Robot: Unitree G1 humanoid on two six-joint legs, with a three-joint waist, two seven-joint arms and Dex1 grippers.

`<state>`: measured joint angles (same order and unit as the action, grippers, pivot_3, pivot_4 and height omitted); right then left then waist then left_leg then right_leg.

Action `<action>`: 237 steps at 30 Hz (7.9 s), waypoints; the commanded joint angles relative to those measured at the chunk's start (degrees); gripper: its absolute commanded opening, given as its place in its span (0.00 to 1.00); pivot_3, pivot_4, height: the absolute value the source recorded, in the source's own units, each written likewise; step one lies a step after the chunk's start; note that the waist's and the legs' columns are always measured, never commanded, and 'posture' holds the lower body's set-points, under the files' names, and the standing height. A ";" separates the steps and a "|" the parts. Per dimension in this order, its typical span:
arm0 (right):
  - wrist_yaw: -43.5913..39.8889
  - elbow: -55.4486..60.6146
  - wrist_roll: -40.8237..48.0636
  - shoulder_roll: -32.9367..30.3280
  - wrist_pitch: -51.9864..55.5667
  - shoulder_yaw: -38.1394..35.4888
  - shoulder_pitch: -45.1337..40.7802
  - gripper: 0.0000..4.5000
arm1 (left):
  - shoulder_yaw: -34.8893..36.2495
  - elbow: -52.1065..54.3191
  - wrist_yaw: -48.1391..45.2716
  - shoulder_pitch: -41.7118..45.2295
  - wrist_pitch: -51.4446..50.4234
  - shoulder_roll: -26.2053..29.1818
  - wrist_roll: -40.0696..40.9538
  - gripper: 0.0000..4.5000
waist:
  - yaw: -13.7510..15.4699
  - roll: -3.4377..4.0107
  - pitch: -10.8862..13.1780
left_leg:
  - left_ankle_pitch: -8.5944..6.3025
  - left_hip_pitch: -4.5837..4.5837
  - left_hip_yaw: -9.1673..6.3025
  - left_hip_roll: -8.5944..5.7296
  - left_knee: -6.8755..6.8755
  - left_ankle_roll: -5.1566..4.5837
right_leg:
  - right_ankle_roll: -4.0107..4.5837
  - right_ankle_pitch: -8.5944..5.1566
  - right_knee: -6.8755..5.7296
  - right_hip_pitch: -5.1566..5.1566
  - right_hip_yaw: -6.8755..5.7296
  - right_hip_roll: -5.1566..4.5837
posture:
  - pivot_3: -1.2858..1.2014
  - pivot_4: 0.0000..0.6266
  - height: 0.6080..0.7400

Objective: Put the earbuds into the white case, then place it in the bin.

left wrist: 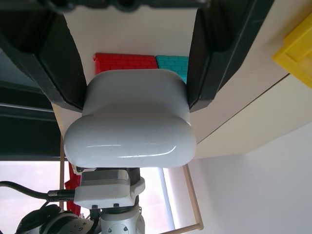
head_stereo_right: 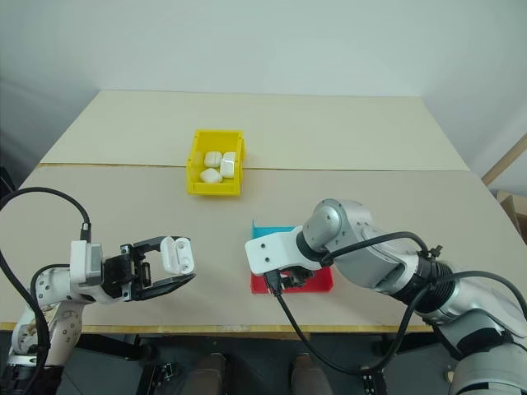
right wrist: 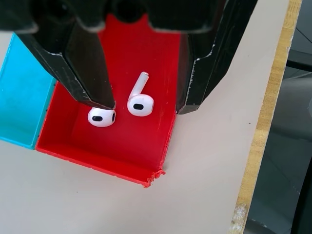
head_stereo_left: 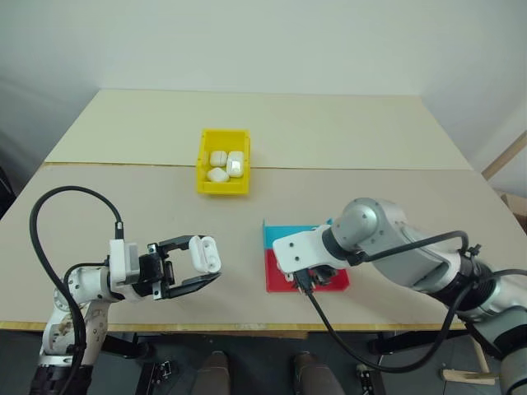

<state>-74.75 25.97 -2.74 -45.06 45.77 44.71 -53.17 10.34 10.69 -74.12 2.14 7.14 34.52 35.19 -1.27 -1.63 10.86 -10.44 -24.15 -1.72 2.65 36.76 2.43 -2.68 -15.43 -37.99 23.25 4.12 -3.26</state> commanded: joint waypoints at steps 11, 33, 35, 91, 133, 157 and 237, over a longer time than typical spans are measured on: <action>-0.78 -4.45 -4.62 3.38 -4.42 1.27 0.02 0.54 | 0.99 3.35 0.65 -1.28 0.88 0.82 -0.30 0.63 | -0.03 0.00 0.00 | 0.00 0.00 0.00 0.00 0.00 0.00 | 0.00 0.00 0.00 0.01 -0.01 0.00 | 0.52 0.24 1.00; -2.99 -6.26 -9.10 4.29 -5.89 1.70 1.67 0.54 | 0.71 2.95 1.68 -1.17 1.04 1.00 -1.14 0.63 | -0.10 0.00 0.00 | 0.00 0.00 0.00 0.00 0.00 0.00 | 0.01 0.00 0.00 0.01 -0.01 0.01 | 0.52 0.24 1.00; -3.00 -6.32 -9.16 4.39 -5.87 1.67 1.71 0.54 | 0.64 2.82 1.74 -1.12 1.11 0.97 -1.36 0.63 | -0.12 0.00 0.00 | 0.00 0.00 0.00 0.00 0.00 0.00 | 0.00 0.00 0.00 0.00 -0.01 0.00 | 0.52 0.24 1.00; -4.21 -7.56 -13.34 6.26 -10.94 0.89 1.83 0.39 | 0.07 2.22 2.31 -0.97 1.82 0.36 -3.53 0.63 | -1.13 0.00 0.00 | 0.00 0.00 -0.01 0.00 0.00 0.00 | 0.00 0.00 0.00 0.00 -0.02 0.01 | 0.52 0.24 1.00; 26.94 9.50 39.41 28.44 -15.52 -57.17 23.37 0.14 | -5.42 1.09 -5.33 12.13 -17.20 -4.40 14.46 0.63 | -1.24 -0.03 -0.01 | -0.01 0.03 -0.10 0.07 -0.02 -0.02 | 0.03 0.02 -0.05 -0.10 -0.03 0.13 | 0.52 0.24 1.00; 19.18 3.31 43.05 31.57 -34.32 -43.81 29.14 0.14 | -8.72 11.11 2.41 11.17 -19.63 -4.95 9.40 0.63 | -1.19 -0.02 -0.01 | -0.01 0.04 -0.11 0.07 -0.03 -0.02 | -0.06 -0.03 -0.02 -0.11 -0.03 0.13 | 0.52 0.24 1.00; 22.57 -1.32 30.44 4.32 -21.93 -41.00 21.03 0.59 | -2.87 5.21 -4.72 8.59 -15.50 0.28 7.17 0.63 | -1.25 0.03 0.02 | -0.02 0.03 -0.07 0.07 -0.07 -0.03 | 0.07 -0.01 -0.01 -0.03 0.00 0.13 | 0.52 0.24 1.00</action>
<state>-52.37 23.13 28.60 -39.50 20.54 3.79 -30.35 5.86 15.51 -78.00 11.10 -9.88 34.15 42.57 -2.52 -1.60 10.88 -10.46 -24.12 -1.78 2.72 36.68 2.41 -2.61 -15.44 -37.99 23.21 4.12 -3.13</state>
